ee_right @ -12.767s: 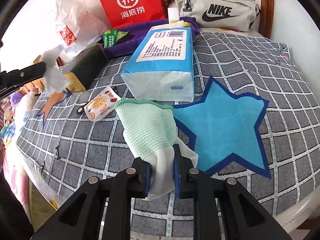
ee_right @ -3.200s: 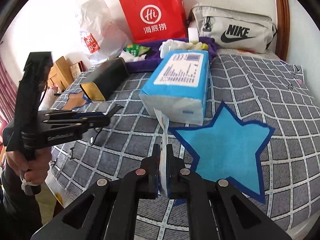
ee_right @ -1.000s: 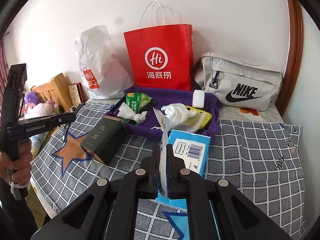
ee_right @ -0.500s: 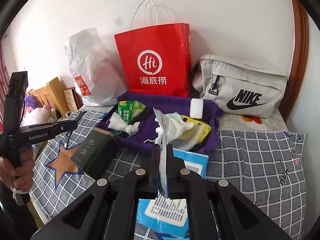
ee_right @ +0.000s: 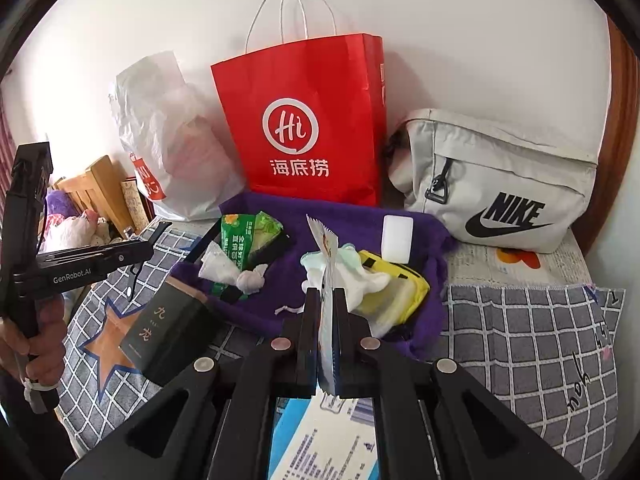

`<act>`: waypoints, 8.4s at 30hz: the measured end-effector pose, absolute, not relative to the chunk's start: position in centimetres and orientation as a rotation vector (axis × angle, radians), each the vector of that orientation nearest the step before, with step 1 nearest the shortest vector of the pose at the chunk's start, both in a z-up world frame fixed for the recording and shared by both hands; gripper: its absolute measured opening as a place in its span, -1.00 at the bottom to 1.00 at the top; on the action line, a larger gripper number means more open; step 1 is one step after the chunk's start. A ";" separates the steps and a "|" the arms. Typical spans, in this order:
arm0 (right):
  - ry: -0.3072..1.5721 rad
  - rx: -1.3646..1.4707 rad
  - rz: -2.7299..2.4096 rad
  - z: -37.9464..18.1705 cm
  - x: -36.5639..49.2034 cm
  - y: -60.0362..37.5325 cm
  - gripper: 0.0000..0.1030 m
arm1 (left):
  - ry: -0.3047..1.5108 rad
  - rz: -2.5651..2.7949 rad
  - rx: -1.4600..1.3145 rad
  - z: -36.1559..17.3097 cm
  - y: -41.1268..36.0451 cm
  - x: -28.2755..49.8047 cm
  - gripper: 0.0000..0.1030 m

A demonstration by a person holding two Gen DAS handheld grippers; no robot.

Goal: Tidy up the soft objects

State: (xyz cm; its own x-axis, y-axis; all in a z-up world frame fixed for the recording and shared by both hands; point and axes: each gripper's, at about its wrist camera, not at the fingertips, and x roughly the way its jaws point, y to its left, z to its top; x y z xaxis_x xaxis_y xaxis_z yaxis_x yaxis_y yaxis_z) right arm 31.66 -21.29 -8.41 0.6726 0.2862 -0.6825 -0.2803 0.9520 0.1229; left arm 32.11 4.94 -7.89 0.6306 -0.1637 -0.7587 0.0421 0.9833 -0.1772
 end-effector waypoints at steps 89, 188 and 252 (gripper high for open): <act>0.775 -0.087 0.345 -12.9 41.4 -18.6 0.34 | 1.089 -0.160 -0.198 -14.9 2.3 42.7 -0.48; 0.720 0.046 0.106 -2.4 2.1 -23.5 0.99 | 0.761 -0.027 -0.043 -0.7 -1.2 2.2 0.69; 0.686 0.022 0.120 -1.3 1.3 -23.2 0.99 | 0.752 -0.029 -0.039 0.0 -0.6 2.1 0.69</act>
